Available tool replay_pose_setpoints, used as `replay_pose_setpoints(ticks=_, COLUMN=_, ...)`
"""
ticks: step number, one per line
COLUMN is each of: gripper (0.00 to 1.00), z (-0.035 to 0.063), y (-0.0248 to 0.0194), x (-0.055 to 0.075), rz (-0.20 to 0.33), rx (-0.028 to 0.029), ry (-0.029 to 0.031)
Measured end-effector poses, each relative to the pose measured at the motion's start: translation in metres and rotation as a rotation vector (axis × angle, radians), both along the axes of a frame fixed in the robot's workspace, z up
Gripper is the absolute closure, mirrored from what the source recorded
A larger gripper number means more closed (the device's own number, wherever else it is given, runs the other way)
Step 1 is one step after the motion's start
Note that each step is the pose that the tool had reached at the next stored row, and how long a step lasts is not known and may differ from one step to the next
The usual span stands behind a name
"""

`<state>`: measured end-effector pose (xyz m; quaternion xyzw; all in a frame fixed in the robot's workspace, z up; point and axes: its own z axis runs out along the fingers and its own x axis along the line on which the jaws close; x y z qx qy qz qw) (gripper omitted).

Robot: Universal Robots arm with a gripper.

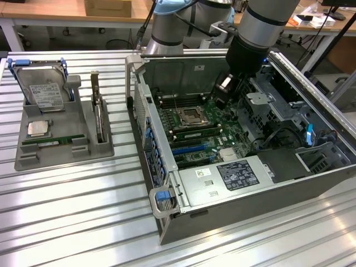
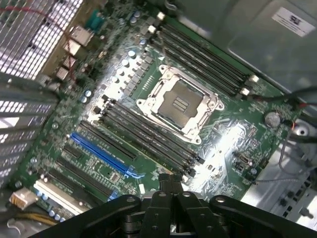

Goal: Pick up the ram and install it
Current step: 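Press down the ram until it locks into place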

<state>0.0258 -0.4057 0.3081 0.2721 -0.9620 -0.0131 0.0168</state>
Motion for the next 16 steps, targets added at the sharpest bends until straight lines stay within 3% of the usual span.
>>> replay_pose_setpoints(ticks=4, gripper=0.89, z=-0.0002, y=0.0, x=0.0, rz=-0.112, rx=0.0, ry=0.0)
replay_pose_setpoints(ticks=9, gripper=0.89, z=-0.0002, y=0.0, x=0.0, rz=-0.207, rx=0.0, ry=0.0)
replay_pose_setpoints(ticks=14, gripper=0.89, z=-0.0006, y=0.0, x=0.0, rz=-0.368, rx=0.0, ry=0.0)
replay_pose_setpoints(ticks=16, gripper=0.89, z=-0.0007, y=0.0, x=0.0, rz=-0.403, rx=0.0, ry=0.0)
